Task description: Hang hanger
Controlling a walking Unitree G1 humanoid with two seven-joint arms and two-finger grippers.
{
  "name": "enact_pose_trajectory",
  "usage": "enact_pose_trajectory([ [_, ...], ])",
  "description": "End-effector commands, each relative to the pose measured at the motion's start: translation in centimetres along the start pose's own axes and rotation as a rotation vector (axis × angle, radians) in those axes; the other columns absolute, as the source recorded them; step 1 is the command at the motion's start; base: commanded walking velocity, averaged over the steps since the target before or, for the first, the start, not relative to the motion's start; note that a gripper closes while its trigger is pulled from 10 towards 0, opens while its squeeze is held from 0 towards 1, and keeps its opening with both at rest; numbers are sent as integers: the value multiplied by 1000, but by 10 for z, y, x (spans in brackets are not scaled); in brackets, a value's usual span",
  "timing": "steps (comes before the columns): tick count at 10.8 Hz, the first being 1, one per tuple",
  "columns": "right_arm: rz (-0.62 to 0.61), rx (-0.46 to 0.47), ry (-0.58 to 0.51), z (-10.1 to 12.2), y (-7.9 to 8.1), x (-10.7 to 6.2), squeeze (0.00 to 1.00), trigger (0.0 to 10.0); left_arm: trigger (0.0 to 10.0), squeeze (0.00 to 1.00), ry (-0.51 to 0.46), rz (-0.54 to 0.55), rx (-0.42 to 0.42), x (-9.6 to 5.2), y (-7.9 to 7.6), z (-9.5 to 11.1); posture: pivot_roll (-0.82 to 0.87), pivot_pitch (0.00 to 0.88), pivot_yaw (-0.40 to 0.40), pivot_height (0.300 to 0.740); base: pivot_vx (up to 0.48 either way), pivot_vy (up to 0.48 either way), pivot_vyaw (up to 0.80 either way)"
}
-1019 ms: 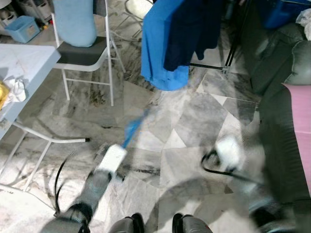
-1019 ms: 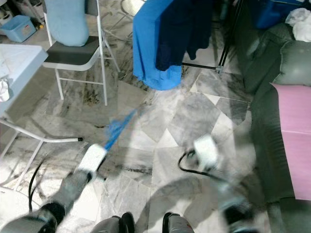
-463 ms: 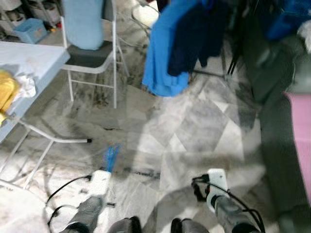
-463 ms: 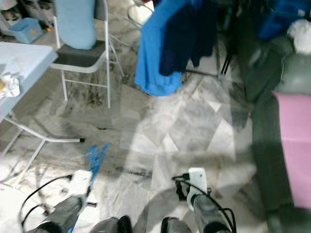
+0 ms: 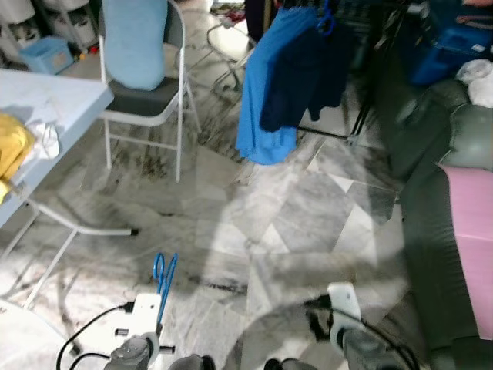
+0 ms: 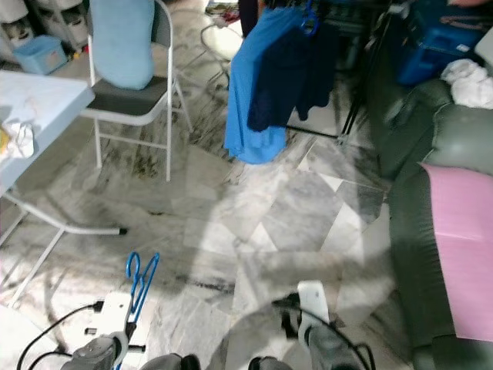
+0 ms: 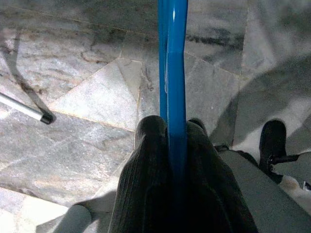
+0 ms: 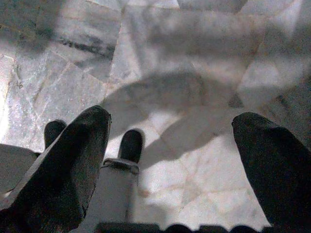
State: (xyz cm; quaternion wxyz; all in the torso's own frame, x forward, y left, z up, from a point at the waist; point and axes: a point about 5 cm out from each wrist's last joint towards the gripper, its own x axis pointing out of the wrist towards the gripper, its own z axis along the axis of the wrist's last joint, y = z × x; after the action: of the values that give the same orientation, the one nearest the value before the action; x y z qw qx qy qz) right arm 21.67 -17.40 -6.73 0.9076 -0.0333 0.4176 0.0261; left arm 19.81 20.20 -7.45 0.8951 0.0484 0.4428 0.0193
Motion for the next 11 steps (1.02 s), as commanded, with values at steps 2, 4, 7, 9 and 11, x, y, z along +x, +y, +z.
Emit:
enact_pose_trajectory([
  [2, -13, -3, 45, -12, -1, -2, 0, 10000, 10000, 0, 22, -14, 29, -1, 4, -5, 3, 73, -24, 740, 0, 0, -619],
  [4, -31, -2, 65, -21, -6, -4, 0, 10000, 10000, 0, 36, -26, 50, -1, 2, -5, -11, 72, -12, 740, 0, 0, -556],
  [7, -38, -6, 72, -23, -7, -5, 0, 10000, 10000, 0, 35, -48, 76, 1, -5, 1, -18, 72, -9, 740, 290, 0, -444],
  [9, -36, -8, 74, -24, -7, -5, 0, 10000, 10000, 0, 22, -65, 83, 4, -17, 12, -19, 73, -8, 740, 328, 0, -572],
  [11, -33, -8, 77, -26, -7, -6, 0, 10000, 10000, 0, 24, -70, 87, 4, -21, 14, -22, 75, -6, 740, 163, 0, -278],
])
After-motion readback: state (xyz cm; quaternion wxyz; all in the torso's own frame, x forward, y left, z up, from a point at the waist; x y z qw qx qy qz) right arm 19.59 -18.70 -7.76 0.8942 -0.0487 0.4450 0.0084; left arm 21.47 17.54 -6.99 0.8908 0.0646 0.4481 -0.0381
